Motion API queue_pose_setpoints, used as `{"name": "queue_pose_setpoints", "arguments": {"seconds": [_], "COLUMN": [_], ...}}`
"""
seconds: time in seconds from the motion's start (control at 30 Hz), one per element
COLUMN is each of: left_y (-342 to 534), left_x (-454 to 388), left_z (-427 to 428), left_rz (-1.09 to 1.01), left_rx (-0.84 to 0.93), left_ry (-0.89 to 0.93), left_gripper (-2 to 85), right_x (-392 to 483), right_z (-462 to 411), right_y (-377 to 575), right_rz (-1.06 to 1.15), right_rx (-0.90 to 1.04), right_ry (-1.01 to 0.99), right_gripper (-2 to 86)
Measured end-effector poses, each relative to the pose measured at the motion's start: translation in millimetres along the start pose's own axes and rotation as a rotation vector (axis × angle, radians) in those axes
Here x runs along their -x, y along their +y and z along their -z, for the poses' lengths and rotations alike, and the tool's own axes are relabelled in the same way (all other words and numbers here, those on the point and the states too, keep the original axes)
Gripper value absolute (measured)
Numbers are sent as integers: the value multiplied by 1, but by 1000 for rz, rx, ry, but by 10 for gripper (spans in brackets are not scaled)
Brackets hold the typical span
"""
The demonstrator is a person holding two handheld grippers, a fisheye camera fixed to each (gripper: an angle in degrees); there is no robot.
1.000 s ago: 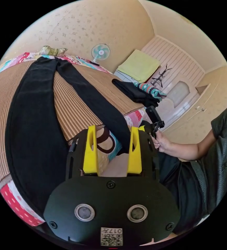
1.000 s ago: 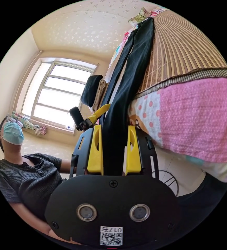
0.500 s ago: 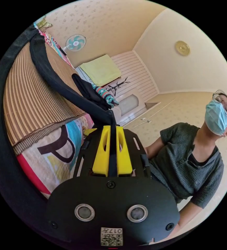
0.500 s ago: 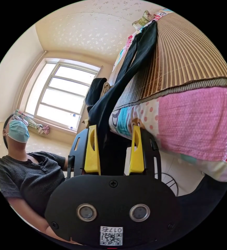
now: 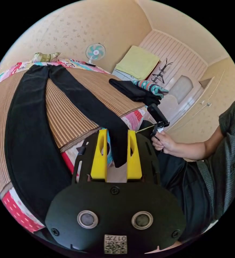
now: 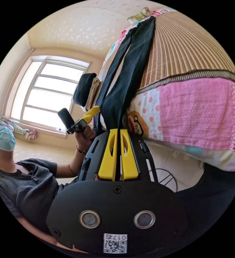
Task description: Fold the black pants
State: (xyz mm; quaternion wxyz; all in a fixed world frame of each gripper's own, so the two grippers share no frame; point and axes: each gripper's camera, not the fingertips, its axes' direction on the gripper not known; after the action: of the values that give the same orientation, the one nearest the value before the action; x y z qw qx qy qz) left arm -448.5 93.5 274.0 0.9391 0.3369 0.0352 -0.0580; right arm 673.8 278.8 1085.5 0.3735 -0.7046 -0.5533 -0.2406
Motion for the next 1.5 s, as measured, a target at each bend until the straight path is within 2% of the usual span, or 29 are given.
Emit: {"name": "queue_pose_setpoints", "arguments": {"seconds": [0.07, 0.13, 0.27, 0.43, 0.57, 0.63, 0.7, 0.8, 0.93, 1.0, 1.07, 1.23, 1.37, 1.5], "left_y": [10, 13, -25, -75, -106, -111, -109, -100, -85, -76, -71, -65, -67, -67], "left_x": [-4, -18, -55, -70, -54, -55, -71, -101, -113, -105, -95, -71, -67, -63], "left_z": [12, 9, -27, -56, -100, -127, -150, -157, -156, -146, -133, -110, -99, -93], "left_rz": [40, 73, 83, 100, 153, 172, 128, 12, -5, 48, 100, 193, 208, 219], "left_rx": [-114, -154, -14, 80, 246, 350, 441, 465, 469, 447, 411, 369, 365, 368], "left_ry": [6, -28, -49, -101, -104, -122, -232, -354, -328, -303, -231, -93, -81, -55], "left_gripper": [122, 123, 157, 182, 182, 163, 115, 55, 30, 15, 7, -3, -6, -7], "right_x": [33, 66, 124, 135, 128, 123, 117, 105, 50, 9, -49, -166, -273, -348], "right_z": [-7, -21, -57, -115, -145, -154, -163, -167, -135, -101, -41, 59, 82, 68], "right_y": [11, 17, 15, -3, -12, -16, -19, -14, -13, -33, -89, -249, -385, -480], "right_rz": [80, 170, 351, 452, 501, 497, 489, 516, 547, 499, 376, 178, -2, -113], "right_rx": [-28, -29, -18, 90, 147, 163, 195, 247, 383, 409, 346, 153, 24, 5], "right_ry": [168, 297, 458, 439, 419, 394, 395, 374, 270, 288, 361, 363, 275, 271], "right_gripper": [23, 21, 20, 19, 17, 16, 15, 14, 10, 9, 9, 17, 45, 86]}}
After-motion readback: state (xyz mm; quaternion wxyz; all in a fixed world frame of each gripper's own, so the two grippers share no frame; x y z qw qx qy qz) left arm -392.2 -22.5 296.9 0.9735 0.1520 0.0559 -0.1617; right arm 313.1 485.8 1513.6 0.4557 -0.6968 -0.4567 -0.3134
